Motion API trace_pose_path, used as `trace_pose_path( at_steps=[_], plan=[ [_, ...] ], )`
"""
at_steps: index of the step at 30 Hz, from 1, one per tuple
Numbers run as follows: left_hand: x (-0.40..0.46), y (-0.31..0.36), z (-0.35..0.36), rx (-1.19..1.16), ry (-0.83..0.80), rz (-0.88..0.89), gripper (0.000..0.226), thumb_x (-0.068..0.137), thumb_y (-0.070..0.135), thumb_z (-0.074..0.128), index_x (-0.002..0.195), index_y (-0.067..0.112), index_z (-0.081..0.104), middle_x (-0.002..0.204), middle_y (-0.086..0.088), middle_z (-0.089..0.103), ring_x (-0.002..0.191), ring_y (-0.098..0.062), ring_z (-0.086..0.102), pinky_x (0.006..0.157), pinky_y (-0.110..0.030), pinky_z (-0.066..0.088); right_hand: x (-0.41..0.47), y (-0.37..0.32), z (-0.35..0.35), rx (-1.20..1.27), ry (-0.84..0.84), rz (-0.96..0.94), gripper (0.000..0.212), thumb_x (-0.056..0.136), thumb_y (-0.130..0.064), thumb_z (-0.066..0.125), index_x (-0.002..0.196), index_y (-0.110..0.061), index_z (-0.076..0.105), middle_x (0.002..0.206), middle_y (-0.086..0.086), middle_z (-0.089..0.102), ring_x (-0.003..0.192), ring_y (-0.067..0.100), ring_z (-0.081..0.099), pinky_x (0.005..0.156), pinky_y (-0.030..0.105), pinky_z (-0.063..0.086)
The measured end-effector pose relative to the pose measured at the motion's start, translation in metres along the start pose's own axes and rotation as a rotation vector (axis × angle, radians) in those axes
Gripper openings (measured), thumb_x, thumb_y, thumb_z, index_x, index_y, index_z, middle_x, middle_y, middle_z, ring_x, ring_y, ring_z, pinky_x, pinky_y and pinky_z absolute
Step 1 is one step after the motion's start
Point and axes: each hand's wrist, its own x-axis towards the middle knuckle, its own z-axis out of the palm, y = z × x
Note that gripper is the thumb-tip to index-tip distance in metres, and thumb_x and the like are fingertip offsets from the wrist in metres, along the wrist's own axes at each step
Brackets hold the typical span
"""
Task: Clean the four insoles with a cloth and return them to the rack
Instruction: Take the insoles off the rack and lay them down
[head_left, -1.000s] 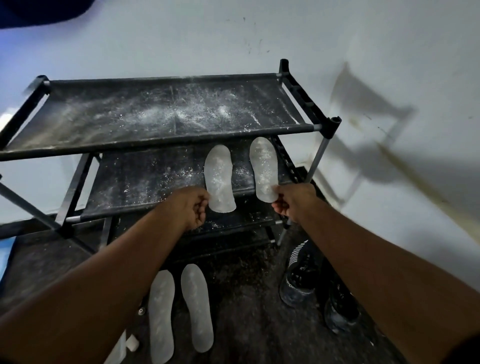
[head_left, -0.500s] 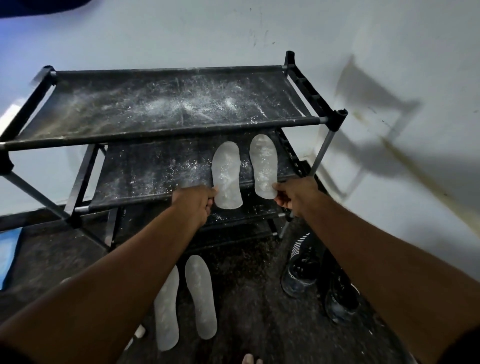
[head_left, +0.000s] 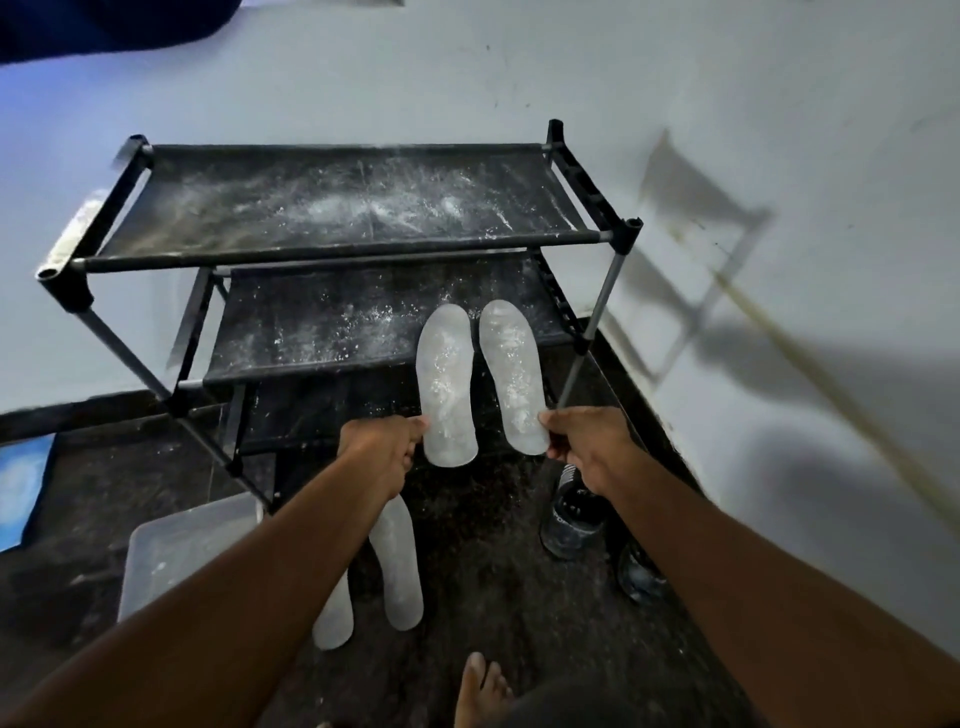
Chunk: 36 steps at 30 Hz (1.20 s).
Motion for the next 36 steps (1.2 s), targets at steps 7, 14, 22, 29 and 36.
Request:
trace_pose_path(
  at_steps=[7,14,22,29,36],
  plan=[
    [-0.020,-0.049,-0.014,0.014,0.023,-0.046,0.018,0.075,0.011,0.091,0.073,0.003,0.074,0.071,-0.009,0.067,0.058,-0.015,0.050,0.055,-0.028,0.047,-0.030,0.027,-0.020,0.017,-0.035,-0.020,0.005,0.082,-0.001,0.074,0.077,-0.001,0.072,0.078,0.019,0.073,0.069,0.030,0.062,0.061,0.035,0.054],
    [-0.019,-0.109,-0.020,0.078,0.049,-0.046,0.039,0.072,0.030,0.090,0.089,-0.001,0.073,0.071,-0.015,0.064,0.057,-0.025,0.052,0.060,-0.036,0.046,-0.037,0.080,-0.019,0.009,-0.079,0.001,0.004,0.085,-0.002,0.072,0.082,-0.002,0.073,0.073,0.014,0.073,0.066,0.027,0.066,0.058,0.033,0.056],
    [0.006,-0.161,-0.026,0.062,0.035,-0.165,0.032,0.081,0.024,0.085,0.097,0.000,0.073,0.065,-0.008,0.063,0.058,-0.023,0.057,0.068,-0.037,0.052,-0.022,0.139,-0.021,-0.020,-0.086,0.016,0.010,0.085,0.000,0.071,0.081,-0.008,0.075,0.084,0.015,0.074,0.071,0.023,0.069,0.062,0.029,0.057],
    [0.045,-0.197,-0.011,0.050,-0.002,-0.246,0.019,0.092,0.020,0.076,0.095,0.003,0.070,0.064,-0.005,0.059,0.057,-0.019,0.053,0.054,-0.028,0.045,0.018,0.194,-0.023,-0.071,-0.052,0.108,0.010,0.086,-0.002,0.070,0.082,-0.010,0.075,0.082,0.013,0.073,0.073,0.026,0.067,0.069,0.036,0.056],
    [0.099,-0.234,0.014,0.046,0.132,-0.382,0.038,0.072,0.018,0.090,0.095,-0.004,0.070,0.072,-0.015,0.062,0.057,-0.024,0.054,0.060,-0.032,0.046,0.067,0.253,-0.018,-0.101,-0.014,0.204,0.006,0.087,-0.003,0.069,0.091,-0.001,0.074,0.082,0.014,0.074,0.071,0.029,0.064,0.063,0.036,0.053]
  ],
)
